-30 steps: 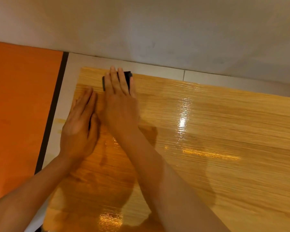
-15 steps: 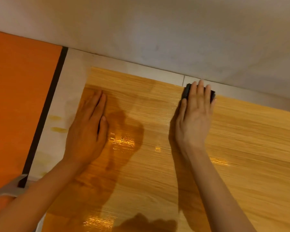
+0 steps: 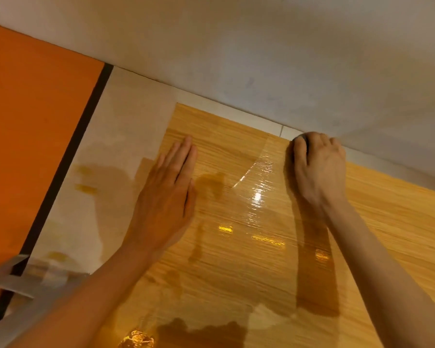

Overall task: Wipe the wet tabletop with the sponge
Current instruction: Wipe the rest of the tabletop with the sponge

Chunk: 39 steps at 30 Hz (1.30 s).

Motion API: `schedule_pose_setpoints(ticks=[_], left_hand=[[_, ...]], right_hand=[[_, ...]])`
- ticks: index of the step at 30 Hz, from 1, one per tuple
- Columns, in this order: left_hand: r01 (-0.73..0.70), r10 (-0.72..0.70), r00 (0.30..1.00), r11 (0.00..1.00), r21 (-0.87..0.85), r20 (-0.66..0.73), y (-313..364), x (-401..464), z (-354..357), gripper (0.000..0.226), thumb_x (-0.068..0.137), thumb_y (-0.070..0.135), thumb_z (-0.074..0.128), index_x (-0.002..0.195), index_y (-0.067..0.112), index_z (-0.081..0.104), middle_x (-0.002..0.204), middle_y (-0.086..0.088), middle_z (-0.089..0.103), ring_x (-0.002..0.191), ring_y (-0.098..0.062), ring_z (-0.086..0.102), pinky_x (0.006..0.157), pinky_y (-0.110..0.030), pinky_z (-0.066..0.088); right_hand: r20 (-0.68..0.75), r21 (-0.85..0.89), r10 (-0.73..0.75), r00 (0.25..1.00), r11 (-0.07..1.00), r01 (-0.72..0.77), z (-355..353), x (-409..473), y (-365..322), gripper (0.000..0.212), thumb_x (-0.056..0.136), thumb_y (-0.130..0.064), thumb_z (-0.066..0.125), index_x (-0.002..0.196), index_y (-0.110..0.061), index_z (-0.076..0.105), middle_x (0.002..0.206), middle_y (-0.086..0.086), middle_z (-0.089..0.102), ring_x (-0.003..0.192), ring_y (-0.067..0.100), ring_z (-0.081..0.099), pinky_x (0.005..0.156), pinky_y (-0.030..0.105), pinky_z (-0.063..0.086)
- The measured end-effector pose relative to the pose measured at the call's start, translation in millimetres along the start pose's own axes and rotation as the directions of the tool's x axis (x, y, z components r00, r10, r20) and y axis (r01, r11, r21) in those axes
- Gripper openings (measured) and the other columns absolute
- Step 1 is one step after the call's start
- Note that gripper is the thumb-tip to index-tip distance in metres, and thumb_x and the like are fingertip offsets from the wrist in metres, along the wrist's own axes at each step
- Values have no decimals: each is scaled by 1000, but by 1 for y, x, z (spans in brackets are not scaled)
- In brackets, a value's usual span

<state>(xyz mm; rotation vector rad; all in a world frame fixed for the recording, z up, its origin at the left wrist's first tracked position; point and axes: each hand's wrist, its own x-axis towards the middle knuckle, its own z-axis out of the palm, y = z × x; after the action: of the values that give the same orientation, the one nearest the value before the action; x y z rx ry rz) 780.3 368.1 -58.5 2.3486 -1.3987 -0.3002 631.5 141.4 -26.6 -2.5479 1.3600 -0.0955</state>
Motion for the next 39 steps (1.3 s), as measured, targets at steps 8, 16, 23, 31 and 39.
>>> schedule_pose_setpoints(ticks=[8, 16, 23, 31, 39], left_hand=[[-13, 12, 999, 999, -39, -30, 2, -1, -1, 54, 105, 19, 33, 156, 2, 34, 167, -11, 27, 157, -21, 20, 127, -44, 19], [4, -6, 999, 997, -75, -32, 3, -1, -4, 55, 105, 19, 33, 158, 5, 30, 169, -7, 21, 157, -19, 17, 129, -34, 8], [30, -30, 1000, 999, -41, 9, 4, -42, -15, 54, 108, 24, 29, 159, 4, 27, 170, -8, 17, 158, -19, 14, 129, -34, 7], [97, -98, 995, 995, 37, 9, 3, -96, -12, 59, 107, 26, 32, 160, 2, 21, 170, -11, 13, 158, -22, 14, 128, -36, 13], [101, -101, 995, 991, 86, 0, 2, -90, -9, 59, 107, 28, 30, 158, 0, 25, 169, -14, 17, 157, -24, 17, 128, -37, 11]], right_hand=[[182, 139, -284, 941, 955, 262, 42, 52, -155, 40, 103, -30, 31, 103, -4, 61, 108, 17, 61, 102, 33, 54, 86, 41, 41], [351, 319, -265, 898, 936, 152, 12, 49, -95, 35, 101, -42, 40, 102, -18, 65, 100, 2, 66, 95, 22, 59, 82, 35, 44], [353, 151, -185, 917, 979, 140, 13, 46, -96, 45, 104, -42, 30, 101, -8, 59, 89, 6, 59, 82, 25, 51, 71, 31, 32], [74, 288, -514, 855, 831, 475, 52, 35, -162, 37, 104, -25, 35, 131, -5, 53, 133, 11, 57, 126, 31, 48, 111, 42, 32], [198, 291, -776, 599, 630, 720, 44, -49, -136, 46, 105, -24, 35, 148, -9, 35, 157, 6, 29, 149, 19, 15, 123, 40, 9]])
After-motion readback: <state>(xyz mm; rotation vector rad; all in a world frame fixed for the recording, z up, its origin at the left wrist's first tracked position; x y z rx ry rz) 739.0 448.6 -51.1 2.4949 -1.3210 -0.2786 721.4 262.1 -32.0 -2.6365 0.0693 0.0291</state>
